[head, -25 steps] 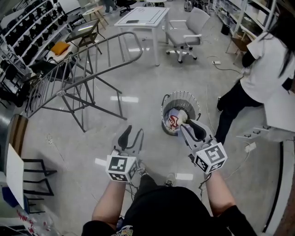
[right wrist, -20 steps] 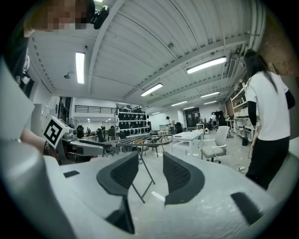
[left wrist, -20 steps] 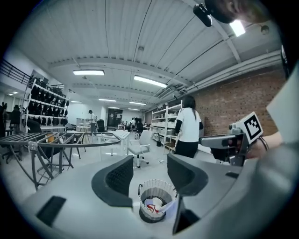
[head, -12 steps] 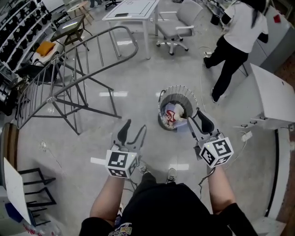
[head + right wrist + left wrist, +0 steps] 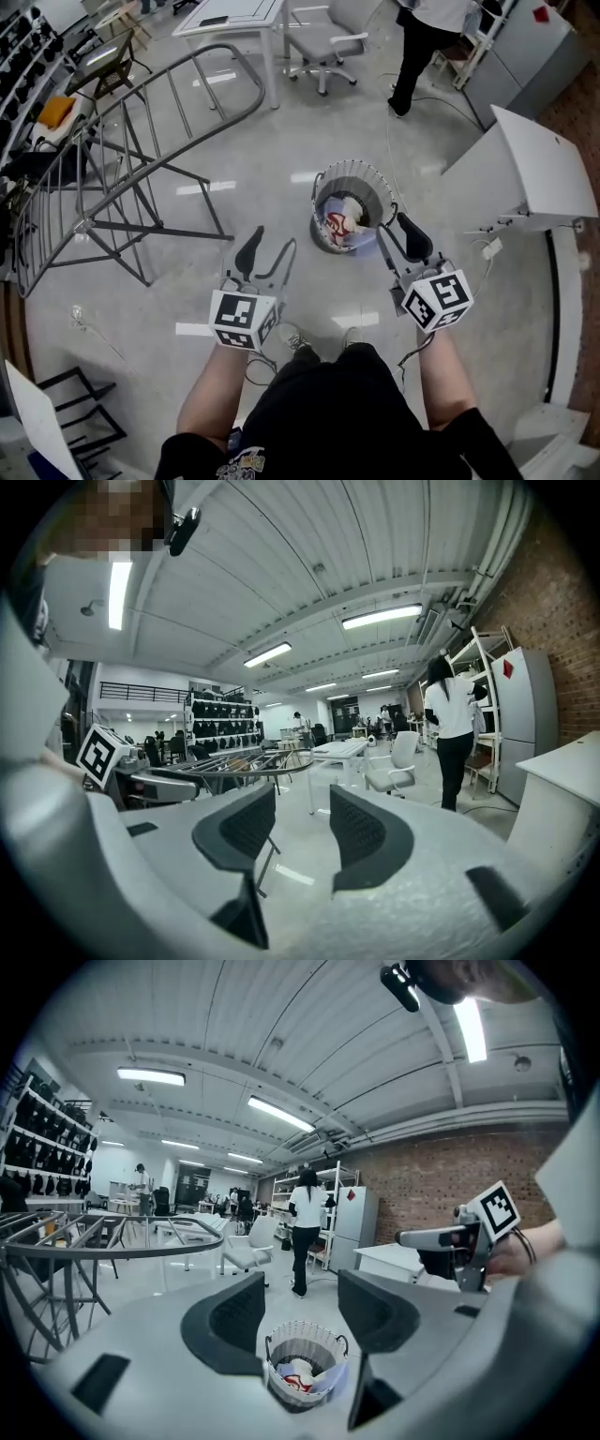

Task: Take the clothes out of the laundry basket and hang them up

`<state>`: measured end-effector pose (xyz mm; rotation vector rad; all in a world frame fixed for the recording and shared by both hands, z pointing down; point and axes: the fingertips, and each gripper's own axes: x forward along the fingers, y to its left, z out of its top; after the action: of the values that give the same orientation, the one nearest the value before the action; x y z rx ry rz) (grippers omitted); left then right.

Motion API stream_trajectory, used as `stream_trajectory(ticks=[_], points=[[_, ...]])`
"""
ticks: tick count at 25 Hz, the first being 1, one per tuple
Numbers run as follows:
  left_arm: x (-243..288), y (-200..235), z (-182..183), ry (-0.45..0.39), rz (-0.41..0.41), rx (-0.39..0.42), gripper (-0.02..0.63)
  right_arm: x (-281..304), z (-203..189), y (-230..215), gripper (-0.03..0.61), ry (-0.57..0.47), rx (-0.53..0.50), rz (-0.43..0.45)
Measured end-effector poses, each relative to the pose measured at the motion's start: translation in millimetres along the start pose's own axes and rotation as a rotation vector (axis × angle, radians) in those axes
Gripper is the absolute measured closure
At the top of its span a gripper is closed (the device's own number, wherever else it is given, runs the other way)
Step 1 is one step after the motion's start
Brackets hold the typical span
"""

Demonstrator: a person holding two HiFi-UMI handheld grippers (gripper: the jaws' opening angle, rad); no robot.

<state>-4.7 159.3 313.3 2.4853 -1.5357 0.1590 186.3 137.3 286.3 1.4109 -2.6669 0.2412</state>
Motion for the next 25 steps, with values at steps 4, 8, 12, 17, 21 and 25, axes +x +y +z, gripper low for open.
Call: stream_trajectory(ticks=[4,8,12,17,21,25], points=[[2.7,7.3,0.8,0.000,-0.012,-0.004,0.391,9.6,-2.8,0.9,0.388,0.010,-0.003,-0.008],[10.4,12.3,-1.5,0.011,-0.006,-0.008,0.391,23.7,-6.6,-5.5,0.387,0.021,0.015,0.000],[25.0,13.9,-3.4,0.024,0.015,-0.004,0.391,45.5,-17.3,-18.6,0.387,0.034,0.034,0.037],[58.4,19.8,-4.8,0.046,0.065,-0.008,0.390,84.9,-19.1,-45.5,0.386,0.041,0.054,0.103],[101.3,20.7,5.0,0.066,0.130,-0.019,0.390,115.5,-11.0,-87.8,0.383,0.045,0.070,0.157],[144.8,21.5,3.2,0.093,0.164,-0.024,0.390,143.4,-15.8,-130.0,0.380,0.062,0.085,0.189]])
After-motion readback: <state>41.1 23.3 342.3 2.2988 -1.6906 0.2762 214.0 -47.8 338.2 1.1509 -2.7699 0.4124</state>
